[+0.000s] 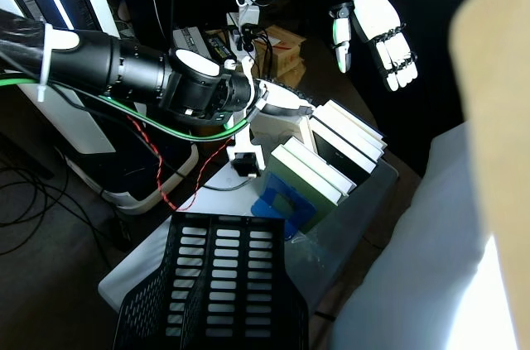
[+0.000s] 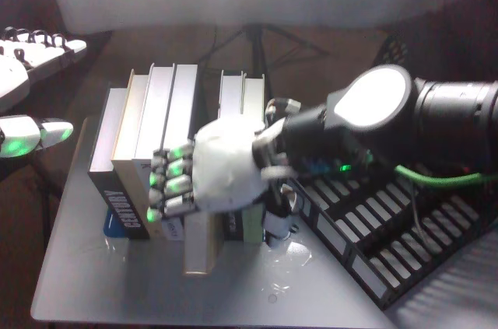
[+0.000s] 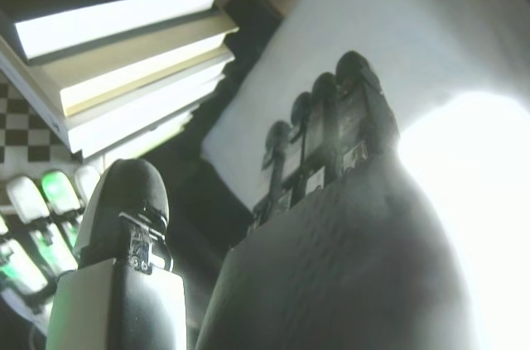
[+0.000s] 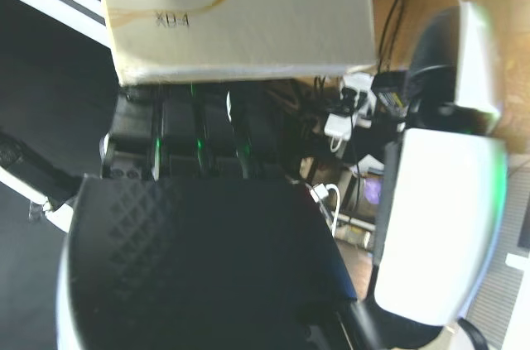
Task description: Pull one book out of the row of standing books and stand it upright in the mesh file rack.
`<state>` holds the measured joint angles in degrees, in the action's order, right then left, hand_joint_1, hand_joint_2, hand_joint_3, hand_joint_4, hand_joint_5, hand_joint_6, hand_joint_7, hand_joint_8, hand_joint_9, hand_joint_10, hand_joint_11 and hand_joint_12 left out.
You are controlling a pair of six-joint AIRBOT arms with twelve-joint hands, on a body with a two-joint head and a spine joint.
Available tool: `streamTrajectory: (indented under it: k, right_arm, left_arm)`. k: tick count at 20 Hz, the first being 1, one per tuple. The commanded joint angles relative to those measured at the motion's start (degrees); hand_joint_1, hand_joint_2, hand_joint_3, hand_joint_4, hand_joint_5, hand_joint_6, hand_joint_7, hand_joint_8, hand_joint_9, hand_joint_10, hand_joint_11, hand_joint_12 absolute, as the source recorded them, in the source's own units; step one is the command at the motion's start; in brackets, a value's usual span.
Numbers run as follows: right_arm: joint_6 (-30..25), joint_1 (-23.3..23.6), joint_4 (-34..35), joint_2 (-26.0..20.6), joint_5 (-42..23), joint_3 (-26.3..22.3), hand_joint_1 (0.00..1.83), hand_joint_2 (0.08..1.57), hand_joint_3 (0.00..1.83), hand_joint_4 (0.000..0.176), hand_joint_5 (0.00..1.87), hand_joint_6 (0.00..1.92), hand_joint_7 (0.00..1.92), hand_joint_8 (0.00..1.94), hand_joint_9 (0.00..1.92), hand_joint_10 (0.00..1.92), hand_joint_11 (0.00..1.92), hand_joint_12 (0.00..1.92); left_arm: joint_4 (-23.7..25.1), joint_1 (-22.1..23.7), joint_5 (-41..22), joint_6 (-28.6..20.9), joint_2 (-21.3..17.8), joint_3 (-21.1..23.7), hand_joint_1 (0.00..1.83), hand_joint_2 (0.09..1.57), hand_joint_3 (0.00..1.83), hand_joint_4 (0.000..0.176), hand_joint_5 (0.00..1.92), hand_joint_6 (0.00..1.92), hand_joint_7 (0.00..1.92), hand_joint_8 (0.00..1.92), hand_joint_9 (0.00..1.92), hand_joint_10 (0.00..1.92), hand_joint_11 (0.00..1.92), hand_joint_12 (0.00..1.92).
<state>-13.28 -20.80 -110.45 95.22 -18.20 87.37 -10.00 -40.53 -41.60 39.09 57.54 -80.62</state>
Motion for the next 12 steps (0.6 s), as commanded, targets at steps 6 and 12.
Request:
streamTrajectory:
  k: [6, 12]
  right_arm:
    - [0.0, -1.0, -3.0, 1.0, 3.3, -0.3, 1.28, 0.86, 0.02, 0.000, 0.16, 0.07, 0.11, 0.04, 0.03, 0.01, 0.00, 0.00]
    - [-0.6, -2.0, -4.7, 1.9, 4.9, 0.6, 1.12, 0.74, 0.00, 0.000, 0.01, 0.01, 0.00, 0.00, 0.00, 0.00, 0.00, 0.00]
  left_arm:
    - [-1.3, -0.1, -6.2, 0.1, -1.3, -0.2, 0.57, 1.31, 0.00, 0.064, 0.00, 0.00, 0.00, 0.00, 0.00, 0.00, 0.00, 0.00]
    - [-1.5, -0.2, -6.3, 0.1, -1.3, -0.2, 0.55, 1.31, 0.00, 0.071, 0.00, 0.00, 0.00, 0.00, 0.00, 0.00, 0.00, 0.00]
